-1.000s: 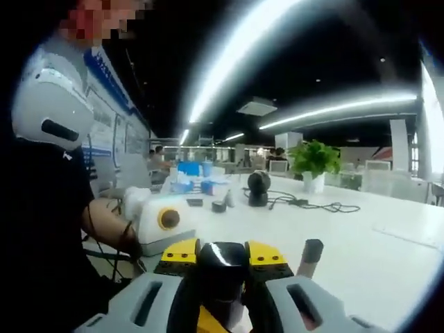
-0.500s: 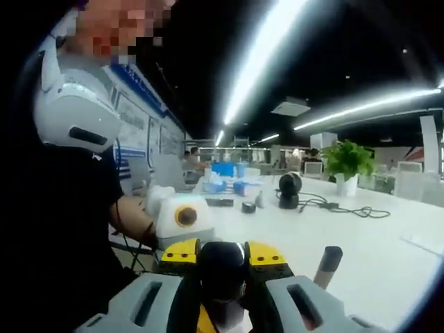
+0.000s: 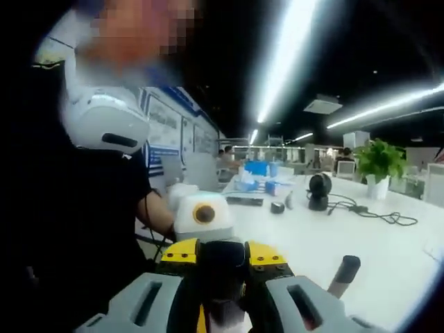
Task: Pick up cosmetic bottle twist off cap place on table pick up cap screw tight cap place on table
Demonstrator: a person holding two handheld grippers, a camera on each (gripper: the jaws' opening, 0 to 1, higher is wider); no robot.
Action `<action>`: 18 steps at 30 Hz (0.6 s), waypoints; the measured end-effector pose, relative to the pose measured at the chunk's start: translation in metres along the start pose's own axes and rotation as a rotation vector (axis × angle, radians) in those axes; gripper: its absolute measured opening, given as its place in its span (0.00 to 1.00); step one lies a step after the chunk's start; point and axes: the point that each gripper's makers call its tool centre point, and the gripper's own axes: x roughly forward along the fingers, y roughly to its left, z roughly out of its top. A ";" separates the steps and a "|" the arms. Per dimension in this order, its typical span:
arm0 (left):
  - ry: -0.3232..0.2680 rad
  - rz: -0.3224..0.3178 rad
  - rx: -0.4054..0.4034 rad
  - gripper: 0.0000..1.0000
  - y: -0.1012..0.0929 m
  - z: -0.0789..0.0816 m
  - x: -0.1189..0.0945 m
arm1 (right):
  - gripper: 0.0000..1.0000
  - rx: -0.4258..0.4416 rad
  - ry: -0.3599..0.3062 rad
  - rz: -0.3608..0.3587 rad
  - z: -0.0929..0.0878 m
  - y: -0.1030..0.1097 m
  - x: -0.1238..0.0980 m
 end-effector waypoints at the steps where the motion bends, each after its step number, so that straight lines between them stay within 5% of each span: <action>1: 0.000 0.000 0.003 0.15 0.000 0.000 0.000 | 0.17 -0.004 0.003 0.014 0.001 -0.001 0.000; 18: 0.000 -0.004 -0.014 0.15 0.001 0.000 0.001 | 0.17 0.004 -0.002 0.200 -0.001 0.003 -0.001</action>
